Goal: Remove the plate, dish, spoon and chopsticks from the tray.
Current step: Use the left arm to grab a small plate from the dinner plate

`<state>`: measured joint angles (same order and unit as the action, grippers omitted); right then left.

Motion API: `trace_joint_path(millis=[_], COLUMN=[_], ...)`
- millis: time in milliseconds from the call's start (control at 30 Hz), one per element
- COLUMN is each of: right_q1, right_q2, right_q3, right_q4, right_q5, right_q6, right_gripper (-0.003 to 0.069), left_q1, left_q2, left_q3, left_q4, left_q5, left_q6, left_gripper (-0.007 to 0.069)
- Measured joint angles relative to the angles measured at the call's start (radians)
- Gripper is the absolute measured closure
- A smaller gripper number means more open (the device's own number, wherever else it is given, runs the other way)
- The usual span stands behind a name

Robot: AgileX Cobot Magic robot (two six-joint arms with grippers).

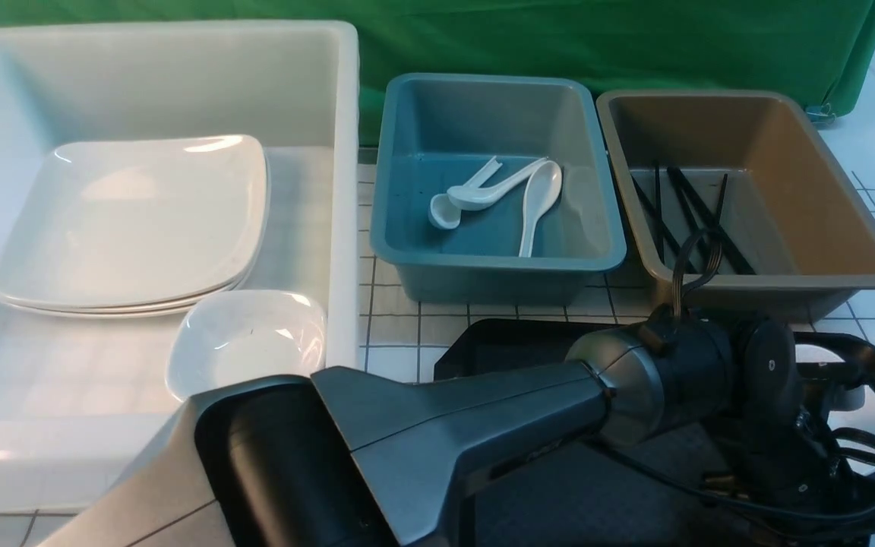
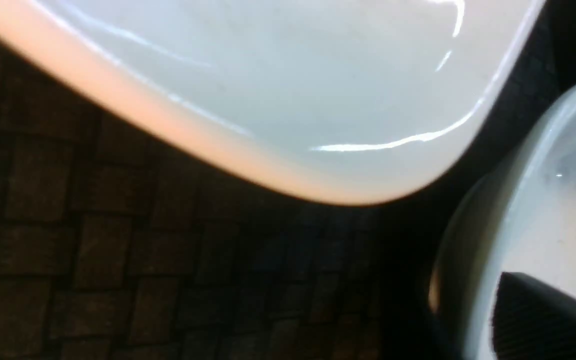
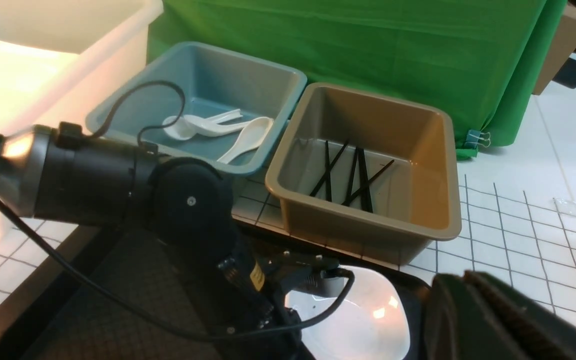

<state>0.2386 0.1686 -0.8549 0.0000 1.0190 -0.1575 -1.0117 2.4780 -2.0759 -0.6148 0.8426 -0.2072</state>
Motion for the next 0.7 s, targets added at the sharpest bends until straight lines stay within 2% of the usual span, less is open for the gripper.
trace_joint_path(millis=[100, 167, 333, 433, 567, 600, 633, 667, 700], right_q1=[0.000, 0.000, 0.000, 0.000, 0.000, 0.000, 0.000, 0.000, 0.000], right_q2=[0.000, 0.000, 0.000, 0.000, 0.000, 0.000, 0.000, 0.000, 0.000], right_q3=[0.000, 0.000, 0.000, 0.000, 0.000, 0.000, 0.000, 0.000, 0.000], right_q4=[0.000, 0.000, 0.000, 0.000, 0.000, 0.000, 0.000, 0.000, 0.000], right_q5=[0.000, 0.000, 0.000, 0.000, 0.001, 0.001, 0.001, 0.001, 0.001], right_q6=[0.000, 0.000, 0.000, 0.000, 0.000, 0.000, 0.000, 0.000, 0.000], right_gripper=[0.0639, 0.0636, 0.0627, 0.0622, 0.0615, 0.0614, 0.0611, 0.0610, 0.0609], left_q1=[0.000, 0.000, 0.005, 0.054, 0.196, 0.196, 0.275, 0.284, 0.347], left_q2=[0.000, -0.010, -0.099, -0.250, -0.475, -0.486, -0.584, -0.584, -0.663], left_q3=[0.000, 0.000, 0.003, 0.006, 0.006, 0.006, 0.006, 0.006, 0.006], left_q4=[0.003, 0.007, 0.140, 0.270, 0.339, 0.341, 0.364, 0.364, 0.389], left_q5=[0.018, 0.019, 0.048, 0.079, 0.139, 0.143, 0.197, 0.197, 0.256], left_q6=[-0.007, -0.007, -0.011, -0.045, -0.061, -0.061, -0.061, -0.061, -0.061], left_gripper=[0.0579, 0.0608, 0.0622, 0.0622, 0.0620, 0.0620, 0.0620, 0.0620, 0.0620])
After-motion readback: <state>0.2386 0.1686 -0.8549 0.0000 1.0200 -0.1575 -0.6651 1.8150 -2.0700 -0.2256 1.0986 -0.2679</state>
